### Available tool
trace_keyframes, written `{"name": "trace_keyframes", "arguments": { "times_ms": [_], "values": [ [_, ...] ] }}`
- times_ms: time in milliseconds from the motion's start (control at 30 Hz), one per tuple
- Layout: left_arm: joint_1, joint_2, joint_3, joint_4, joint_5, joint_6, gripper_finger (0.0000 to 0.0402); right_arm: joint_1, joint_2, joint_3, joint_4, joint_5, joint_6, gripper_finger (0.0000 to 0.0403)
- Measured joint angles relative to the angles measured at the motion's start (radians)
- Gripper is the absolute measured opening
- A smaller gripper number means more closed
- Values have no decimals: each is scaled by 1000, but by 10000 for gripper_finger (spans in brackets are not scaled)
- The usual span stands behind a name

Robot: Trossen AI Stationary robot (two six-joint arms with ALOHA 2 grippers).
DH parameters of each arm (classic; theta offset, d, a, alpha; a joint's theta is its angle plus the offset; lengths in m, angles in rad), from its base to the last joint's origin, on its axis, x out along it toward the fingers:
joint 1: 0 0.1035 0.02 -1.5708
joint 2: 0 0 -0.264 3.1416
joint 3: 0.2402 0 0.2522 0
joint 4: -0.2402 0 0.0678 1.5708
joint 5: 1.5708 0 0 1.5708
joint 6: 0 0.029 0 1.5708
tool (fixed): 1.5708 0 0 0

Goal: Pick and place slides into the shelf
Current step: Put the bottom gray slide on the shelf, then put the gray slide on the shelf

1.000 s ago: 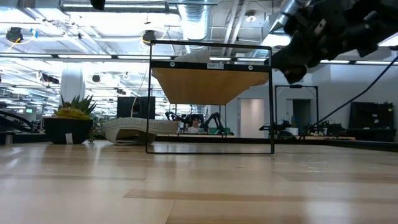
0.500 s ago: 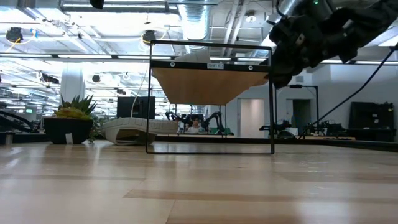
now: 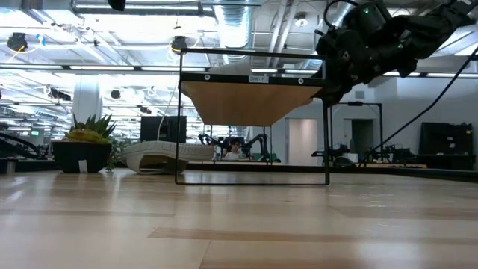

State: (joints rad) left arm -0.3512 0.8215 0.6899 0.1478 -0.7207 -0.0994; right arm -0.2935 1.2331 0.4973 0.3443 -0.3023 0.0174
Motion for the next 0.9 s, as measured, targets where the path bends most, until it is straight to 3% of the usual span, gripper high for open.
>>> {"name": "trace_keyframes", "arguments": {
  "times_ms": [233,567,767,900],
  "values": [
    [0,0,0,0,7,-1,0,-16,0,0,0,-31,0,0],
    [-3,-11,0,-68,0,10,0,46,-49,0,23,-65,8,0],
    [-20,-36,0,-308,-18,-164,0,30,-177,1,37,-8,12,0],
    [-40,-37,1,-474,-11,-387,0,6,-282,1,3,51,17,0]
  ]
}}
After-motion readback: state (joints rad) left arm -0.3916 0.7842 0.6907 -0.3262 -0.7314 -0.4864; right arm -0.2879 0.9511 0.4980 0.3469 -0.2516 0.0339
